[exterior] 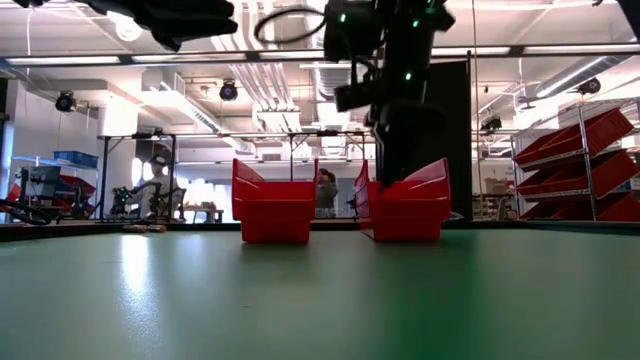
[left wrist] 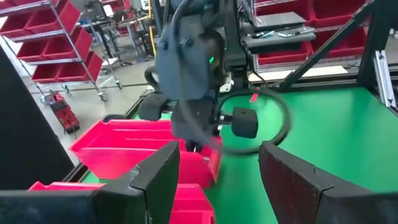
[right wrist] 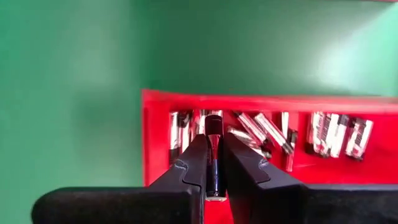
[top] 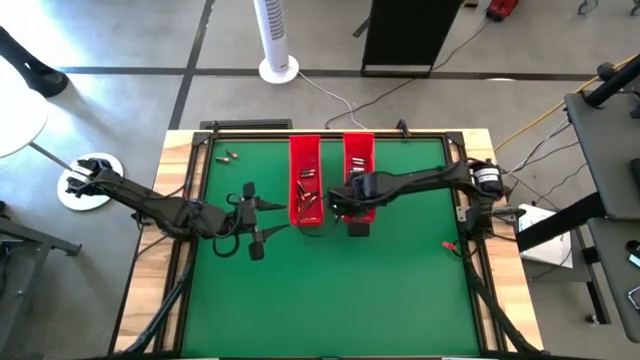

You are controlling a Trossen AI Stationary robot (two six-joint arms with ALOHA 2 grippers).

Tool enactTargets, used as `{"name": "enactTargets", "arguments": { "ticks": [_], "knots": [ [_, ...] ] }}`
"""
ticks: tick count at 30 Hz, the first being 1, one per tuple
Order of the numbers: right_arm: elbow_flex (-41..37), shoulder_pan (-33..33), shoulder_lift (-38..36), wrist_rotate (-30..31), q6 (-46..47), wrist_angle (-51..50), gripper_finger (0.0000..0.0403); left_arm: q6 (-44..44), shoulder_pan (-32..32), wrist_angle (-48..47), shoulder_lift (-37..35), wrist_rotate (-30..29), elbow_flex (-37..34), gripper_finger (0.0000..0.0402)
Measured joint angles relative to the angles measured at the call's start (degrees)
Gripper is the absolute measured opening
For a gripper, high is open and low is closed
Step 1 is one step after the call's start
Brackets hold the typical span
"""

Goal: Sort batteries
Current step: Put the silver battery into the right red bin

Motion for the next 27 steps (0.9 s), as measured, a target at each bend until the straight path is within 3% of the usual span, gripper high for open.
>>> {"name": "enactTargets", "arguments": {
  "ticks": [9, 27],
  "knots": [
    [-0.02, -2.24, 2.63, -3.79, -0.99, 1.18, 0.0028, -5.11, -0.02, -7.48, 0.11, 0.03, 0.46, 0.0199],
    [-0.02, -2.57, 2.63, -3.83, 1.26, -9.54, 0.0028, -5.11, -0.02, -7.66, 0.13, 0.02, 0.43, 0.0199]
  ]
}}
